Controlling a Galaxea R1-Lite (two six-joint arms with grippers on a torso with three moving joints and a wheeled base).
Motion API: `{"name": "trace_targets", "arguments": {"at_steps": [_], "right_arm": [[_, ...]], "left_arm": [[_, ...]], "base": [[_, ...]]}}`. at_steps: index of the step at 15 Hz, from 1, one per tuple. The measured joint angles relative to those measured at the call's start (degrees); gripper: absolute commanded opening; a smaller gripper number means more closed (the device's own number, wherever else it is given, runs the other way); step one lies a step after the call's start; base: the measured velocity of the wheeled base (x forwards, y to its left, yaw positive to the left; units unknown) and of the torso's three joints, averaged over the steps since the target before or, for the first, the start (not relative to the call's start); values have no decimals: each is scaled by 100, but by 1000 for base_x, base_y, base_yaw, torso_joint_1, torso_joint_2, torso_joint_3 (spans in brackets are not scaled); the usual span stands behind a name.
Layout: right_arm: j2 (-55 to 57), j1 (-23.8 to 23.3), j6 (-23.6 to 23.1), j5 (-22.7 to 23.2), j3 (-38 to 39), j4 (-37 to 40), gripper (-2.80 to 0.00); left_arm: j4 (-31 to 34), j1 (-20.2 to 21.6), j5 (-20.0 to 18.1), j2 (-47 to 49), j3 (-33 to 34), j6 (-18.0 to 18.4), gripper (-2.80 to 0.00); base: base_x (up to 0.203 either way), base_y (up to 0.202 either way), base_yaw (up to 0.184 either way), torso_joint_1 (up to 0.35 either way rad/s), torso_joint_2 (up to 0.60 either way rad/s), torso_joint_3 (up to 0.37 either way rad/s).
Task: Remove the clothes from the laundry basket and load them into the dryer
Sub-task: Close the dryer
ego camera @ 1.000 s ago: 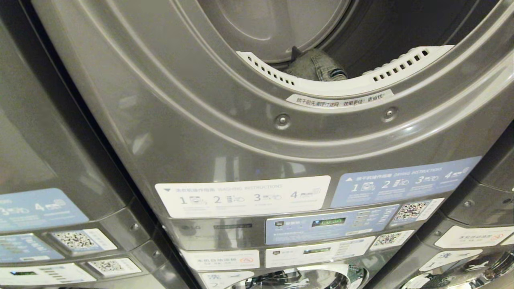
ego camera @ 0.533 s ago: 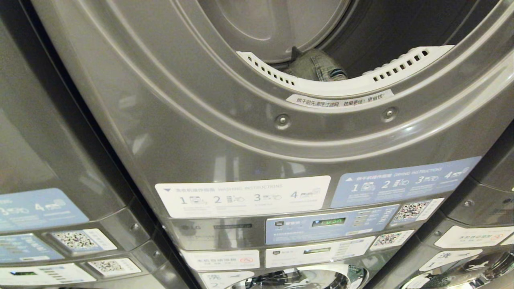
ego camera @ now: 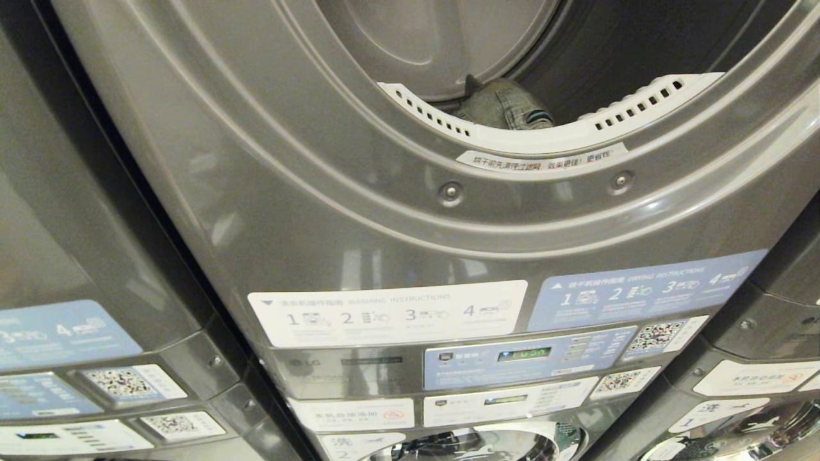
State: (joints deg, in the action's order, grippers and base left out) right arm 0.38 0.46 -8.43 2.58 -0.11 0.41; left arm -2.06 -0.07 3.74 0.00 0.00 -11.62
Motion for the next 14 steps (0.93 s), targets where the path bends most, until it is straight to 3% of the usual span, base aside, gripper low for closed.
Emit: {"name": "trace_targets", "arguments": {"at_steps": [7,14], "right_arm": [[-35,-5,178,-68,11,-41,-280],[-35,-5,189,-68,11,-46,-280]], "left_arm": [[-11,0,9,0,0,-130,-280],[-11,0,9,0,0,-138,-280]], "base": [[0,0,0,0,0,0],[-178,0,0,1,6,2]]}}
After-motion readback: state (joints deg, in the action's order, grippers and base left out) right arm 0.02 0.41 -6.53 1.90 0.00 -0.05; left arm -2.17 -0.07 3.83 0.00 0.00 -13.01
